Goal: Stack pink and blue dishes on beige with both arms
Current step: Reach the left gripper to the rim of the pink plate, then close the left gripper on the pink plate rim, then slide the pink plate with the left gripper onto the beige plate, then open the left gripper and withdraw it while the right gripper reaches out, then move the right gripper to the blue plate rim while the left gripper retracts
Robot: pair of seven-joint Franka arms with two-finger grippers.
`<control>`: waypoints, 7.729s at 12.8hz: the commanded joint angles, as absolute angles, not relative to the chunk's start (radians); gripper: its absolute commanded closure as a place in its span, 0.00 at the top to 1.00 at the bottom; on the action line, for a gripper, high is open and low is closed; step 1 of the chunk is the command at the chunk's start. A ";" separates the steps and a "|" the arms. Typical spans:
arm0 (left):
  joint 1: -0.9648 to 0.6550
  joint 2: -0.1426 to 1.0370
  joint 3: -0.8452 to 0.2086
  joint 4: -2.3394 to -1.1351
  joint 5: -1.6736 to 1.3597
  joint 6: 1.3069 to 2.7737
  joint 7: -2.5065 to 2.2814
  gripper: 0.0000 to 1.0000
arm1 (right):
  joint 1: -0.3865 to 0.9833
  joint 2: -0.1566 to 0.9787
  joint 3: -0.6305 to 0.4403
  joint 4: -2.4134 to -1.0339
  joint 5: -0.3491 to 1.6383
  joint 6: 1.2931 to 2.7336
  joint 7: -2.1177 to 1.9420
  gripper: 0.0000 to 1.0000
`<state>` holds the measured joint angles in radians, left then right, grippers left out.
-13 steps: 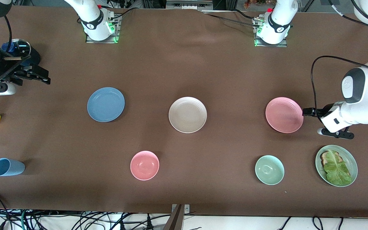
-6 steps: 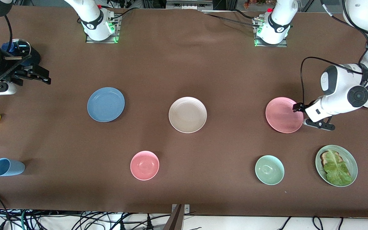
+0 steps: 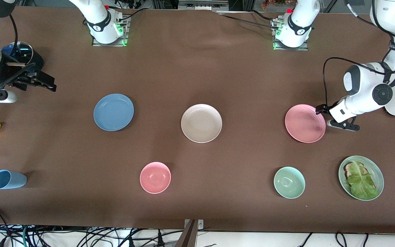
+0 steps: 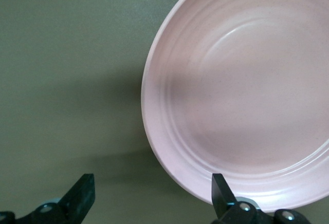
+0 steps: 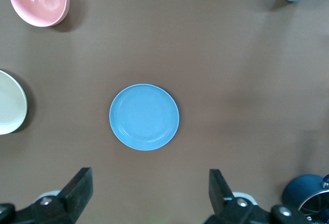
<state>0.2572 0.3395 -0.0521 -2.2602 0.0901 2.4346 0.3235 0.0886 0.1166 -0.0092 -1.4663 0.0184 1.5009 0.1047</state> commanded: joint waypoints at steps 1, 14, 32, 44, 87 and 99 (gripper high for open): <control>0.264 0.359 -0.061 -2.252 0.097 2.445 0.293 0.99 | 0.087 0.121 -0.008 -1.473 0.015 1.502 0.103 1.00; 0.215 0.416 -0.067 -2.134 0.095 2.354 0.190 0.00 | 0.112 0.129 -0.048 -1.473 0.006 1.488 -0.172 1.00; -0.024 0.481 -0.431 -1.786 -0.098 2.098 -0.515 0.00 | 0.107 0.140 -0.048 -1.473 0.002 1.466 -0.175 1.00; -0.216 0.709 -0.425 -1.575 -0.081 2.106 -0.586 0.00 | 0.107 0.144 -0.048 -1.474 -0.002 1.466 -0.173 1.00; 0.167 0.155 -0.111 -1.612 0.059 1.588 -0.071 1.00 | 0.103 0.324 -0.106 -2.238 0.014 2.479 -0.152 0.99; 0.035 0.015 -0.026 -1.629 0.020 1.577 0.040 1.00 | 0.103 0.356 -0.078 -2.255 0.015 2.491 -0.100 0.60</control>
<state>0.0533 0.0407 -0.0416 -1.5923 0.0222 1.5774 -0.0041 0.1070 0.3593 -0.0872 -2.2386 0.0122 2.4683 -0.1122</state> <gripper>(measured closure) 0.000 0.313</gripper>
